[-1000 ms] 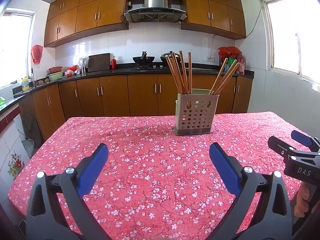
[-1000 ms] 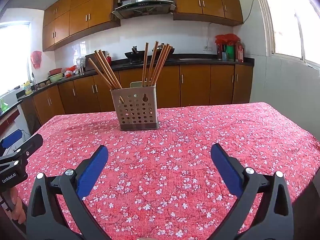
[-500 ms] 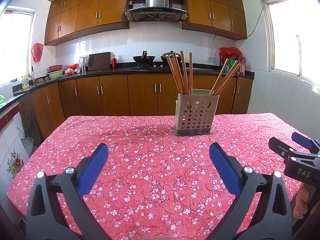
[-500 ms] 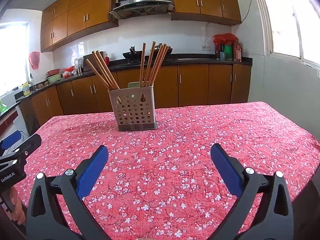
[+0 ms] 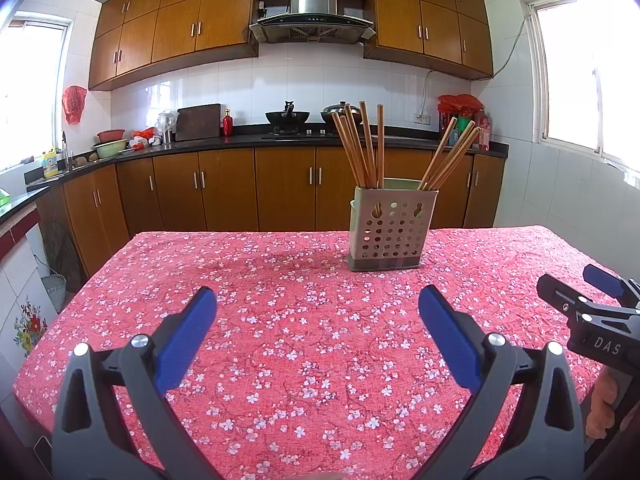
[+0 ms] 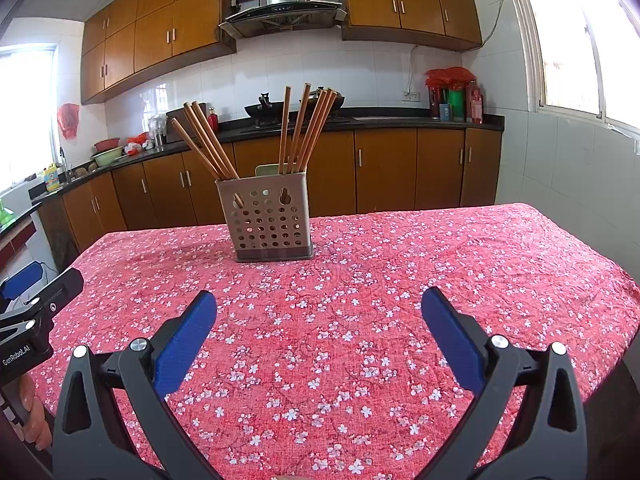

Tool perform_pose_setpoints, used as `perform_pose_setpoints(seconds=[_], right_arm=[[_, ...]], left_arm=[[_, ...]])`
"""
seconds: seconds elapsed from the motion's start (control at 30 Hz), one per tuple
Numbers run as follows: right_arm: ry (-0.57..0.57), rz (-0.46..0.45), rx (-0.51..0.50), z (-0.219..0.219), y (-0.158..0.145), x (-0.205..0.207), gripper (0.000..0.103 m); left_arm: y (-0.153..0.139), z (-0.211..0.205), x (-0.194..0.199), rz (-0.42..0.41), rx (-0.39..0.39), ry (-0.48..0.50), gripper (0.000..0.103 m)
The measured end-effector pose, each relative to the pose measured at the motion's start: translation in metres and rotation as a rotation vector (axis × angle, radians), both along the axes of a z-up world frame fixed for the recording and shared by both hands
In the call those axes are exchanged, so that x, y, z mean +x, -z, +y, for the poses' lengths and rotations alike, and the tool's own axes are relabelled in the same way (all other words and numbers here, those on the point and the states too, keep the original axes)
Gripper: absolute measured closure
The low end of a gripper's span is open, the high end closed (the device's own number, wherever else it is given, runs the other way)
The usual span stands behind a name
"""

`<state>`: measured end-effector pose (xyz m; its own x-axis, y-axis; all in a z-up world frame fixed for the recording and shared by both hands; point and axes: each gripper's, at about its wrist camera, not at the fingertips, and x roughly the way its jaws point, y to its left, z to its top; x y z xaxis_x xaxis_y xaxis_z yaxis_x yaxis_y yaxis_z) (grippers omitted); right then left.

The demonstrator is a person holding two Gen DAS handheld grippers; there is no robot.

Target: Organize utensils

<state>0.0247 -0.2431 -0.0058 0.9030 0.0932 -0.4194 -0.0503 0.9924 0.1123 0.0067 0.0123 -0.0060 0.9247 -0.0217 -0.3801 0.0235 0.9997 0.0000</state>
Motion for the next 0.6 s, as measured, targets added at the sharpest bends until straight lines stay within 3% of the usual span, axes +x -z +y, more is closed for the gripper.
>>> perform_pose_setpoints(seconds=[0.6], right_arm=[[0.000,0.001,0.000,-0.0006,0.0002,0.0001,0.002]], left_arm=[[0.0006,0.0005,0.0003,0.002,-0.001,0.000,0.004]])
